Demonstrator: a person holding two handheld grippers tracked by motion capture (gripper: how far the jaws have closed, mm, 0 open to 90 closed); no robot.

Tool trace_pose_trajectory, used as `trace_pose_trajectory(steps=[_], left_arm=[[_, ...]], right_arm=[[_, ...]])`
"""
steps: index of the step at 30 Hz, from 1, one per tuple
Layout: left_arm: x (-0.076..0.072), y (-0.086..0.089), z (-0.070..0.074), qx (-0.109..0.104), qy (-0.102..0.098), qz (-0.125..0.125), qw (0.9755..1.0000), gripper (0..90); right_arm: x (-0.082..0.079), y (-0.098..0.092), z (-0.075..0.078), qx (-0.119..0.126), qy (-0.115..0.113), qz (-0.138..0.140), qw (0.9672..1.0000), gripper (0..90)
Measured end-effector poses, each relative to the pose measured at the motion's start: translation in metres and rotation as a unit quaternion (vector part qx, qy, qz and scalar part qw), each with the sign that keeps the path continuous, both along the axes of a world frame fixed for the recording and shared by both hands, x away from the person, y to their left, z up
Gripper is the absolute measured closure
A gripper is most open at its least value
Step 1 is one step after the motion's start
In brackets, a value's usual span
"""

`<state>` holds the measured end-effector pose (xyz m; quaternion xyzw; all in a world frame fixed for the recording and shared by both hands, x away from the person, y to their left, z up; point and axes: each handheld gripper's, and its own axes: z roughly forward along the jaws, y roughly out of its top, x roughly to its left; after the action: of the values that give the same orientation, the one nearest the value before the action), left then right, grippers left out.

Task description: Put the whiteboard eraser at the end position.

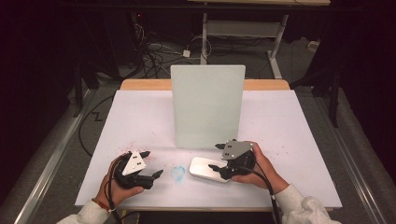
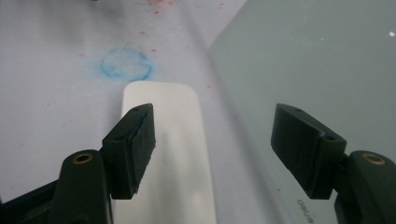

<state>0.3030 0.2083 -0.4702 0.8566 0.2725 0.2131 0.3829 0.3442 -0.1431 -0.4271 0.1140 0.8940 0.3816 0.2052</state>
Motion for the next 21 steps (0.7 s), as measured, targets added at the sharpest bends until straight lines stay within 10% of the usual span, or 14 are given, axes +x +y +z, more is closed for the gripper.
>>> trace_pose_trajectory(steps=[21], left_arm=[[-0.001, 0.001, 0.0, 0.002, -0.001, 0.002, 1.0, 20.4]], right_arm=[[0.0, -0.05, 0.012, 0.03, -0.08, -0.126, 0.9884, 22.0]])
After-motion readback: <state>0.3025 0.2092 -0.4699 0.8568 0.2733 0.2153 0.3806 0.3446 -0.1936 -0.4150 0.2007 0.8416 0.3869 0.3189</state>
